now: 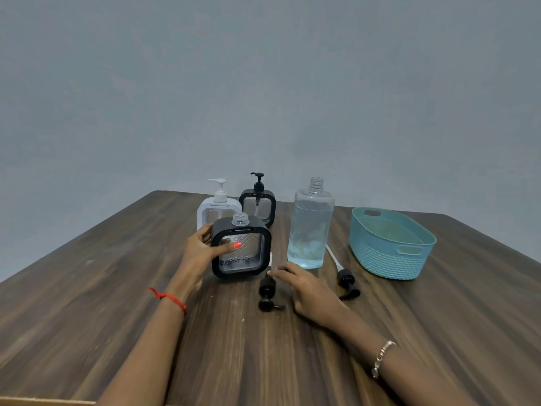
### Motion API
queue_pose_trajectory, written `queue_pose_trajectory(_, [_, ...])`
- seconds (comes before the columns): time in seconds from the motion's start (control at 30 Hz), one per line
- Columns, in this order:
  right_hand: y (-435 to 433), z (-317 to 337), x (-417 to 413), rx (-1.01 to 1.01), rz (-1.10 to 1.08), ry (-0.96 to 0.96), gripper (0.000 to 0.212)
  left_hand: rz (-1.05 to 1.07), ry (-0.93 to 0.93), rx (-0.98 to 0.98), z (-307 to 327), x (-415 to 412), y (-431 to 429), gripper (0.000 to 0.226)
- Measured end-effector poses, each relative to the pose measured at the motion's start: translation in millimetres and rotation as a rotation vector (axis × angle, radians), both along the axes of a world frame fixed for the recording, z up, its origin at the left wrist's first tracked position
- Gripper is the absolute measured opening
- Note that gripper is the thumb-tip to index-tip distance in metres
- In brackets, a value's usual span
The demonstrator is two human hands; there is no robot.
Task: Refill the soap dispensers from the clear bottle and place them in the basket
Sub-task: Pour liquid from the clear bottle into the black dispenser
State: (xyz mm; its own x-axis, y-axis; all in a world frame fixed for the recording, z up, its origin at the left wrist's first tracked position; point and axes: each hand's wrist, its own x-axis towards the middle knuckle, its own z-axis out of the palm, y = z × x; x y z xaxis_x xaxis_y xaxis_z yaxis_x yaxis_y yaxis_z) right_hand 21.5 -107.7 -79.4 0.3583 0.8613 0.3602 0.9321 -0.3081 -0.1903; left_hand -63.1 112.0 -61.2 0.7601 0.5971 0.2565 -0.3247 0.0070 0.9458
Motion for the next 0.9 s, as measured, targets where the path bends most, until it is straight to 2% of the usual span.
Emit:
queue_pose_trajectory(0.17, [-4.9,3.2,13.5,0.02,-0.02,0.02,0.059,0.017,-0.023,-0.015,1.0,0.9,-0.6,0.051])
queue_pose_trajectory(0.27, [-6.9,12.4,24.7,0.278,-0.08,0.074,0.044,0.026,-0.035,-0.024,0.7,0.3,-0.3,0.056])
queue_pose_trajectory(0.37, [-7.2,30.2,37.5,0.594,-0.274,0.158,0.031,0.046,-0.045,-0.025,1.3,0.9,-0.5,0.057])
queue_pose_trajectory(0.43, [-7.0,43.1,49.5,0.746,-0.432,0.304,0.037,0.058,-0.056,-0.038,2.5,1.9,-0.2,0.057])
queue_pose_trajectory(0.5, [-6.4,53.7,63.8,0.824,-0.495,0.483,0.062,0.068,-0.07,-0.055,5.2,2.5,-1.0,0.056])
queue_pose_trajectory(0.57, [-4.8,60.4,78.2,0.802,-0.461,0.618,0.089,0.079,-0.087,-0.054,9.3,4.6,-2.1,0.051])
queue_pose_trajectory(0.63, [-1.5,64.4,89.3,0.727,-0.398,0.746,0.103,0.08,-0.102,-0.018,16.6,8.2,-3.9,0.047])
queue_pose_trajectory(0.7, [2.2,67.4,97.0,0.673,-0.304,0.839,0.095,0.085,-0.106,0.048,25.2,15.3,-4.6,0.048])
queue_pose_trajectory(0.8, [8.4,67.7,103.8,0.606,-0.219,0.825,0.067,0.111,-0.095,0.138,36.6,29.8,-5.1,0.054])
queue_pose_trajectory(0.83, [10.5,65.5,104.7,0.599,-0.221,0.809,0.063,0.129,-0.089,0.152,38.6,35.0,-5.1,0.056])
queue_pose_trajectory(0.9, [14.2,60.9,105.8,0.618,-0.284,0.769,0.07,0.182,-0.079,0.187,40.0,42.8,-6.8,0.058])
